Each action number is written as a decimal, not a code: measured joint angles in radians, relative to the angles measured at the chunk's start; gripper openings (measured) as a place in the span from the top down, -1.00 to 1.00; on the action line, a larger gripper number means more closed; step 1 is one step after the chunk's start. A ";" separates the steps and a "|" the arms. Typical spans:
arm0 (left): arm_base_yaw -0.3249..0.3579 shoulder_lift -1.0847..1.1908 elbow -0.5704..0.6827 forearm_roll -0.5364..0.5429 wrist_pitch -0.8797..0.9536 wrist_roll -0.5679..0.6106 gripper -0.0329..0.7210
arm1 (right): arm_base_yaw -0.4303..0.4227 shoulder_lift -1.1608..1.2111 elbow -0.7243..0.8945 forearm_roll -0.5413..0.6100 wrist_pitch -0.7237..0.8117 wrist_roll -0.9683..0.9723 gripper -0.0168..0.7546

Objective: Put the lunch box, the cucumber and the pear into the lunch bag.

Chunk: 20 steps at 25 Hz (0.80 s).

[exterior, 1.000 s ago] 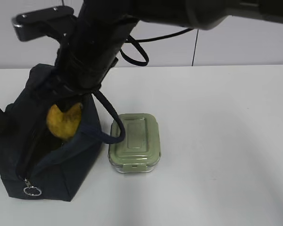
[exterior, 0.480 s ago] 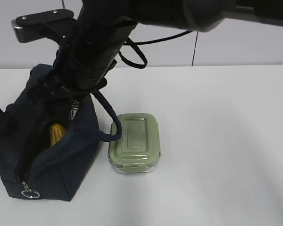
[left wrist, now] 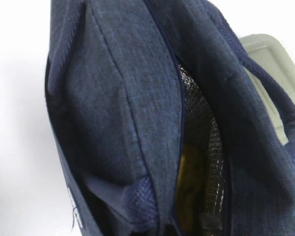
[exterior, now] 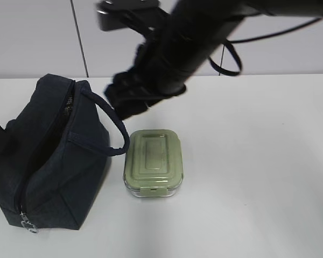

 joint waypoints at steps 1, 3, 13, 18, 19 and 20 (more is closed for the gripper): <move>0.000 0.000 0.000 0.000 0.000 0.000 0.91 | -0.046 -0.039 0.102 0.046 -0.054 -0.006 -0.30; 0.000 0.000 0.000 0.001 0.001 0.000 0.91 | -0.131 -0.088 0.268 0.202 -0.111 -0.100 -0.30; 0.000 0.000 0.000 0.003 0.009 0.000 0.91 | -0.402 -0.064 0.457 0.838 -0.043 -0.567 -0.29; 0.000 0.000 0.000 0.006 0.013 0.000 0.91 | -0.424 0.052 0.449 0.858 0.015 -0.585 -0.29; 0.000 0.000 0.000 0.007 0.016 0.000 0.91 | -0.424 0.090 0.435 0.874 0.036 -0.597 -0.30; 0.000 0.000 0.000 0.007 0.018 0.000 0.91 | -0.424 0.113 0.424 0.886 0.049 -0.602 -0.32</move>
